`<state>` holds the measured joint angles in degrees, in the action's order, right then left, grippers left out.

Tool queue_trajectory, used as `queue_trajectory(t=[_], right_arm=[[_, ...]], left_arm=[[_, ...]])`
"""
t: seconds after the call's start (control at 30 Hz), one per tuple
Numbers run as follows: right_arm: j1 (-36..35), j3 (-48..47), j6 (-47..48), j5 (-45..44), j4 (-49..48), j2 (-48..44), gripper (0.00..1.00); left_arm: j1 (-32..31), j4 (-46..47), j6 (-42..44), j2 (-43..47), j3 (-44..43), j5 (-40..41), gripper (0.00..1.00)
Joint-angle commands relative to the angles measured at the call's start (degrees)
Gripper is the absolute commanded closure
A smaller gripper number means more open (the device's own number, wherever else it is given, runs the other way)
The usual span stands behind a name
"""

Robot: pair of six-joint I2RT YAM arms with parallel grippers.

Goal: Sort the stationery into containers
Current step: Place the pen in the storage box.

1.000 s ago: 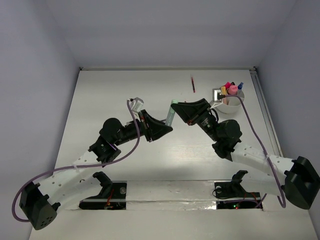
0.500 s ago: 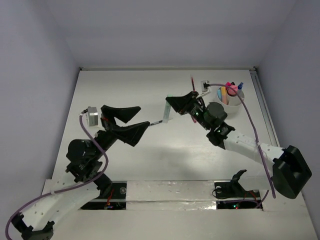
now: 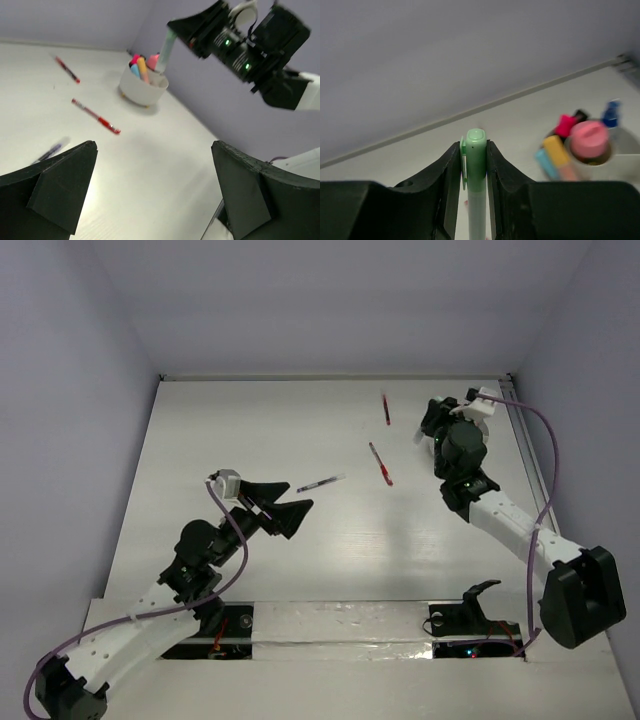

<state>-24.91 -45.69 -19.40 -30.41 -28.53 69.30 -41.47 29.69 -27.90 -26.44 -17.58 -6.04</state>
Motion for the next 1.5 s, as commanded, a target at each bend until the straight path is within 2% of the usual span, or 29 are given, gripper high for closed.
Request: queue_trajectory(t=[0.0,0.07,0.2,0.43,0.9,1.47], right_arm=[[3.4,-1.9,13.6,-13.3,-7.3,1.7,1.00],[4.6,-2.7,16.5,-14.2,-10.7,4.9,1.00],[6.4,-6.1,28.2,-16.2,-16.6,11.2,1.00],[7.2,-9.6,37.8,-16.5,-21.4,21.6,1.00],[7.2,-10.5,49.4,-18.2,-31.5,32.3,1.00],[7.2,-5.0,43.0,-23.2,-31.5,34.0,1.00]], left_arm=[[0.1,6.5,0.1,-0.9,1.6,-1.9,0.01],[0.1,7.3,0.7,-0.9,3.3,-1.7,0.01],[0.1,7.1,0.3,-0.4,4.1,-2.4,0.01],[0.1,7.6,-0.8,0.7,4.8,-2.6,0.01],[0.1,8.9,-1.1,-0.9,4.8,-3.6,0.01],[0.1,10.4,-0.9,-1.2,5.2,-5.2,0.01]])
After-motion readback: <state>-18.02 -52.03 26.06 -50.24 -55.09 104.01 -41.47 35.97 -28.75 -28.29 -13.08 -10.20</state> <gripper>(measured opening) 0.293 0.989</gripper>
